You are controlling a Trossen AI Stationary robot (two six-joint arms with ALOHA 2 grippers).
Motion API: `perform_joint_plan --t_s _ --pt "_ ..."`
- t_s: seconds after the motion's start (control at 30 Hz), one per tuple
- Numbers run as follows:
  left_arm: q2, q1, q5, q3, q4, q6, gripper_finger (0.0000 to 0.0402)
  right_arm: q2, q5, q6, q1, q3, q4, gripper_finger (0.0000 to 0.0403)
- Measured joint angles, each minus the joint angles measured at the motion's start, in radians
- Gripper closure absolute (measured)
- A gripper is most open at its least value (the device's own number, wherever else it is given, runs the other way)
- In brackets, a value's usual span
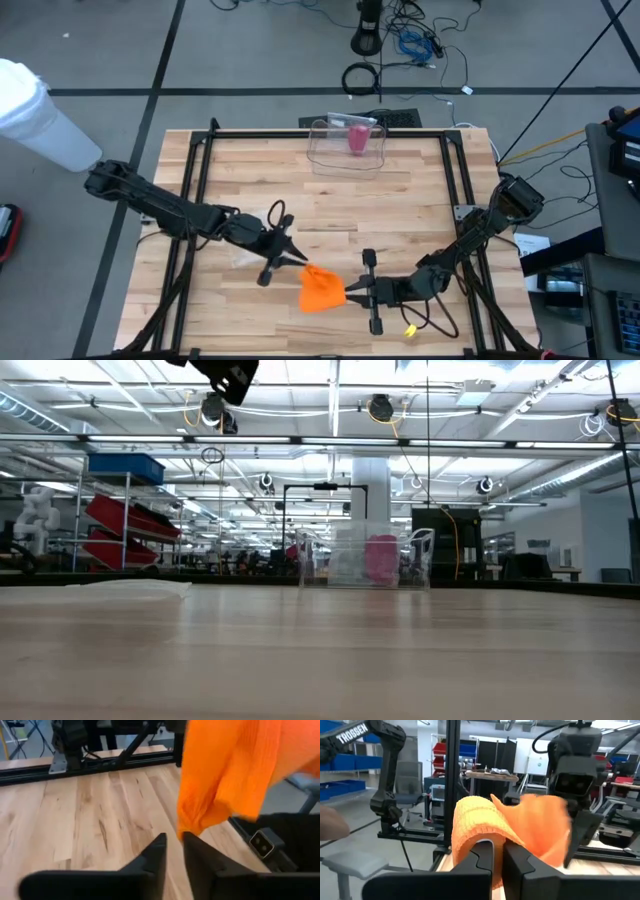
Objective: Roll bandage
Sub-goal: Roll the orange bandage
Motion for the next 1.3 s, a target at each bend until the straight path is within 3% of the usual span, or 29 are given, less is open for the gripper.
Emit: perform_joint_plan --t_s 0.27,0.4,0.63,0.77,0.93,1.3 --pt "0.000 0.047 -0.030 0.000 -0.078 -0.057 0.0183 -0.018 -0.013 0.021 0.000 0.000 0.007 0.0399" --pt "0.000 0.053 -0.033 0.000 -0.148 -0.019 0.0132 -0.042 0.064 -0.024 0.002 0.000 0.031 0.0399" --pt "-0.022 0.046 -0.086 0.000 -0.048 0.168 0.0121 -0.083 0.095 -0.079 -0.013 0.000 0.021 0.0399" --pt "-0.022 0.041 -0.047 0.000 0.006 0.299 0.0121 -0.121 0.098 -0.124 -0.035 0.000 0.032 0.0399" --pt "-0.013 0.043 -0.069 -0.001 0.007 0.307 0.0121 -0.160 0.096 -0.162 -0.062 0.001 0.039 0.0399" --pt "0.057 0.043 -0.055 -0.001 0.182 0.299 0.0120 -0.163 0.088 -0.205 -0.125 0.001 0.037 0.0399"
